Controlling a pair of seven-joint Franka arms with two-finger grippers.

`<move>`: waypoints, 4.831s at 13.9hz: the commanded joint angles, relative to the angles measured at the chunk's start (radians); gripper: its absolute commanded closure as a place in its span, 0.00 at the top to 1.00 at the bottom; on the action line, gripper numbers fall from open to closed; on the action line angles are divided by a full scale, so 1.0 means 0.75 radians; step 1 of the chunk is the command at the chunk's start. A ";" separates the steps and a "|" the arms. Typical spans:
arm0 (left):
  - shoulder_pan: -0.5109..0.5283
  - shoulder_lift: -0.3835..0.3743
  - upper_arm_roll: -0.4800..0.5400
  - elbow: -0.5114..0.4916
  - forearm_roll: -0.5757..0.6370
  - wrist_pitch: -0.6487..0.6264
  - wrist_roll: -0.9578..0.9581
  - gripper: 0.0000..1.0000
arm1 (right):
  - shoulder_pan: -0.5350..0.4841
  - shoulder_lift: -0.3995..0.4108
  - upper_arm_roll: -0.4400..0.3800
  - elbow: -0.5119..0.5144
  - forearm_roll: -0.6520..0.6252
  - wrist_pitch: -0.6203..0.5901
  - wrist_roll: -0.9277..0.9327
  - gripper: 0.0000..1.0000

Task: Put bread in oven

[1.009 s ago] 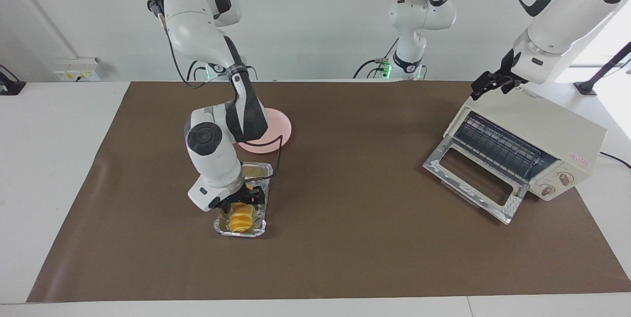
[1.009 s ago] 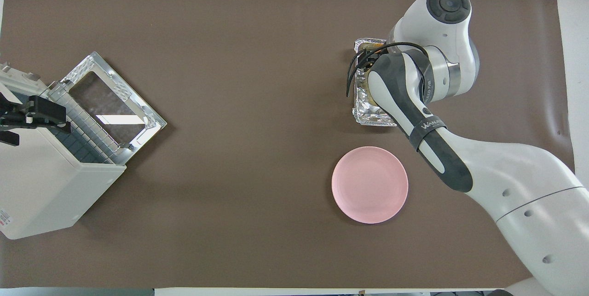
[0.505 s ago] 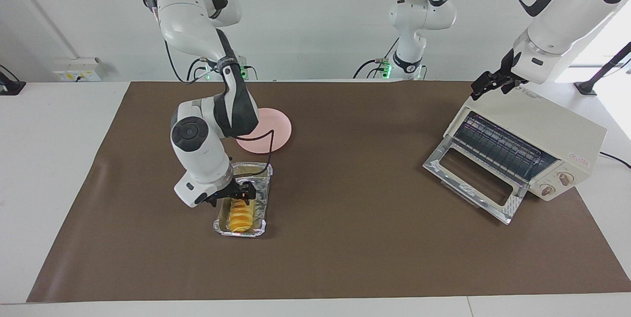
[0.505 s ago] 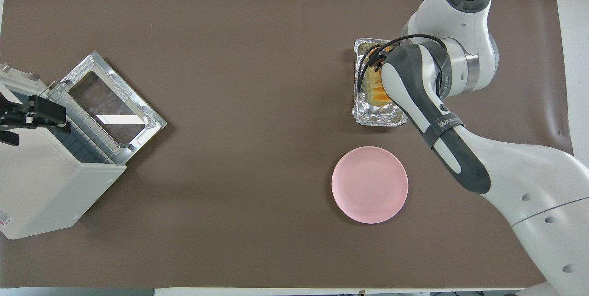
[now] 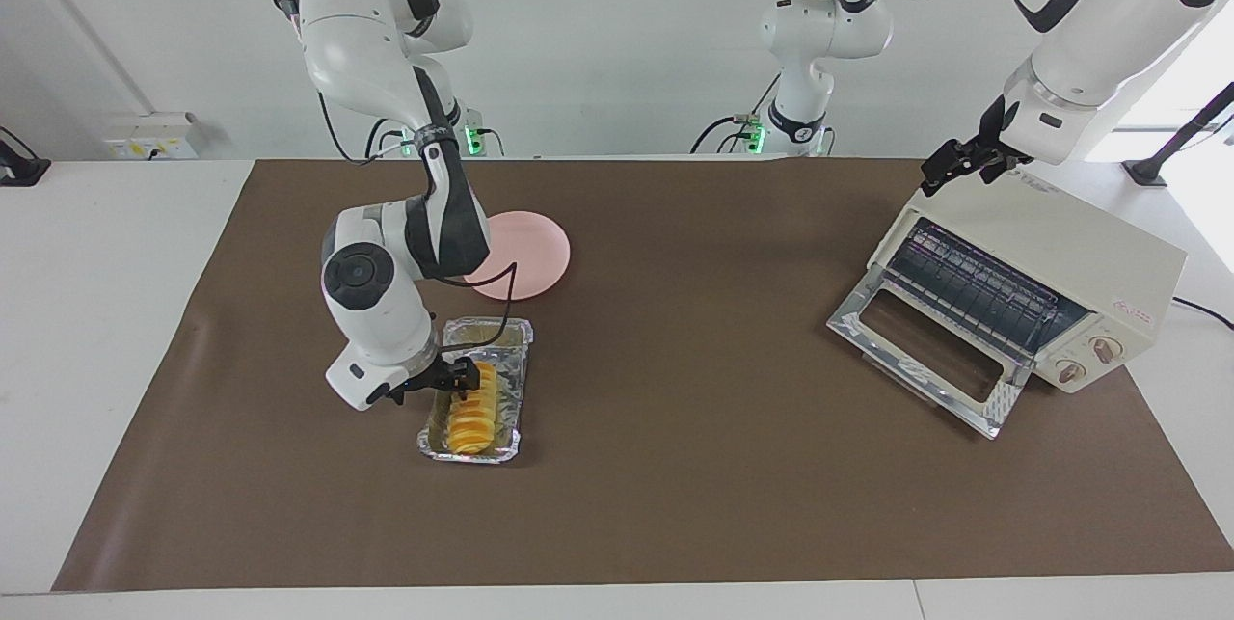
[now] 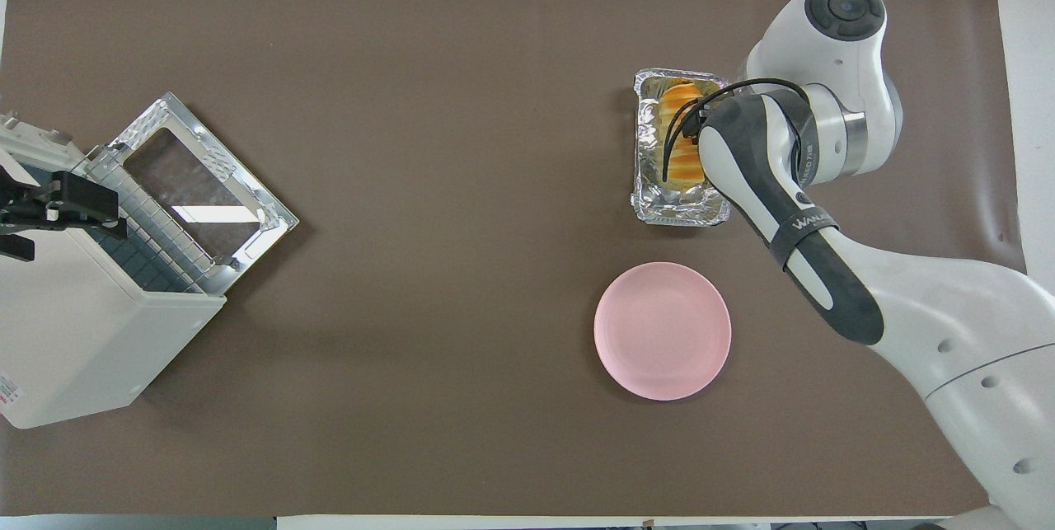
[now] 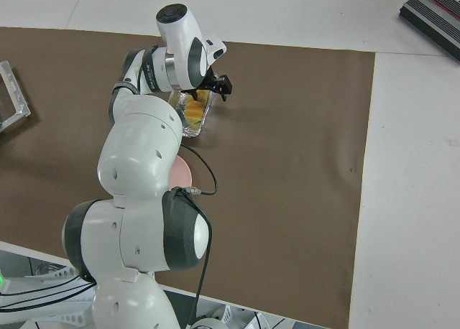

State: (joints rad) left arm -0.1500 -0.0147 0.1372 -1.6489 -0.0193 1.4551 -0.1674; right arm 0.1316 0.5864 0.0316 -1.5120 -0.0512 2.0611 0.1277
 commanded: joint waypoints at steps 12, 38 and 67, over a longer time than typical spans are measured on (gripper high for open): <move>0.006 -0.019 -0.005 -0.012 0.022 0.013 0.008 1.00 | 0.002 -0.074 0.009 -0.156 0.001 0.156 -0.013 0.00; 0.006 -0.017 -0.005 -0.012 0.022 0.013 0.006 1.00 | 0.583 0.075 0.021 0.225 0.267 0.068 0.617 0.00; -0.694 0.382 -0.011 -0.114 -0.064 0.753 -0.366 1.00 | -0.157 -0.393 0.005 0.155 0.234 -0.580 -0.159 1.00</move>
State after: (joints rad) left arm -0.6423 0.2690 0.1108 -1.6862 -0.0621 1.9636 -0.4411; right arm 0.0661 0.3127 0.0222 -1.3642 0.1640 1.6371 0.1135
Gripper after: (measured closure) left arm 0.000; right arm 0.000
